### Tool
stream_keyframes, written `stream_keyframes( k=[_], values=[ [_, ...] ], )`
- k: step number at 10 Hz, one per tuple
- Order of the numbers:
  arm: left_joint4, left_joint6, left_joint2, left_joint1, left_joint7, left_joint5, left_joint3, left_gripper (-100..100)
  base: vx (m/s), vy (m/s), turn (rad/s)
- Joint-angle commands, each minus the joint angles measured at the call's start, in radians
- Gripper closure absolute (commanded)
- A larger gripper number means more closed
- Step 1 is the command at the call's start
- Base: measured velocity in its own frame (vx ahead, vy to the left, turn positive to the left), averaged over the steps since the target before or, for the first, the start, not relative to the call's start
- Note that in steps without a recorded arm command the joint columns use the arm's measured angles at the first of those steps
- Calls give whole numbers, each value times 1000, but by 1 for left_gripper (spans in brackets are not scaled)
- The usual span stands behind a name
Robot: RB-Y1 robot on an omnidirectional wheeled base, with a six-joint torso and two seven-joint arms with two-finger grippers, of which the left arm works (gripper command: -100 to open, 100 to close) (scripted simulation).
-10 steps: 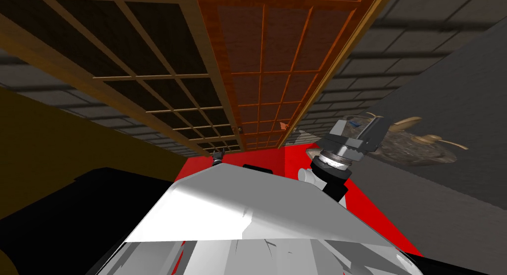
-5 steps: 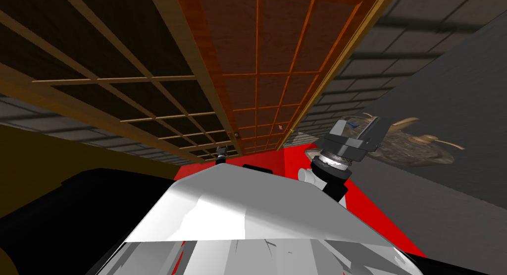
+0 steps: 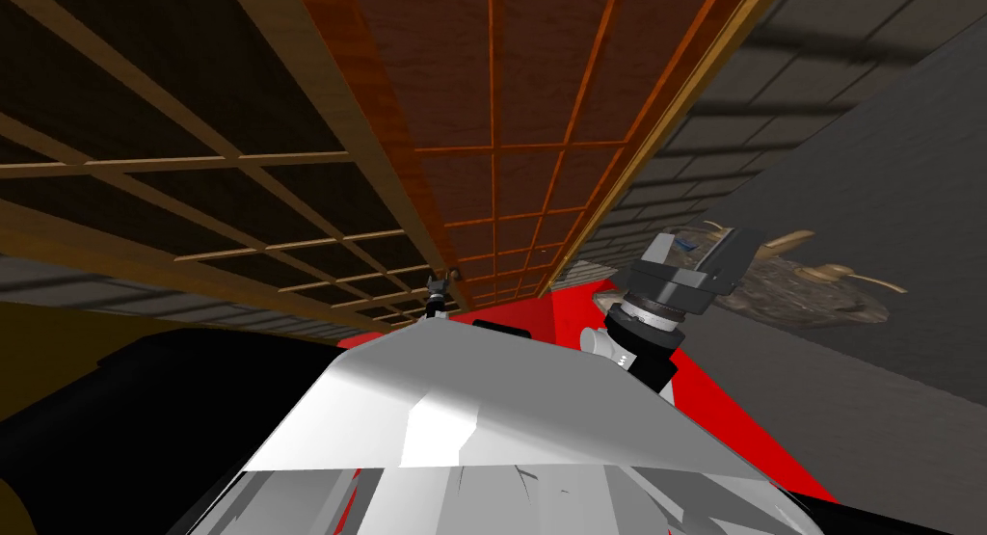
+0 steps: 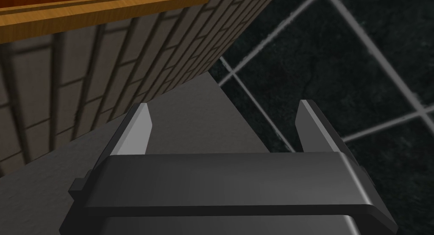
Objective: Pull the door open
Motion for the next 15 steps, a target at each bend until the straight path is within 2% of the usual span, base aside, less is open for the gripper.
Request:
stream_keyframes(
  k=[1,2,7,8,10,11,13,14,15],
  values=[
    [0,0,0,0,0,0,0,-100,74,16,5],
    [0,0,0,0,0,0,0,100,-25,-14,9],
    [0,0,0,0,0,0,0,100,-11,-4,-8],
    [9,0,5,22,16,6,3,100,-99,-38,30],
    [9,0,5,22,16,6,3,100,-104,-31,15],
    [16,1,11,41,31,14,9,100,-144,-33,32],
    [16,1,11,41,31,14,9,100,-95,-30,34],
    [25,2,19,66,51,23,17,100,-122,-47,60],
    [25,2,19,66,51,23,17,100,-158,-43,70]
  ],
)
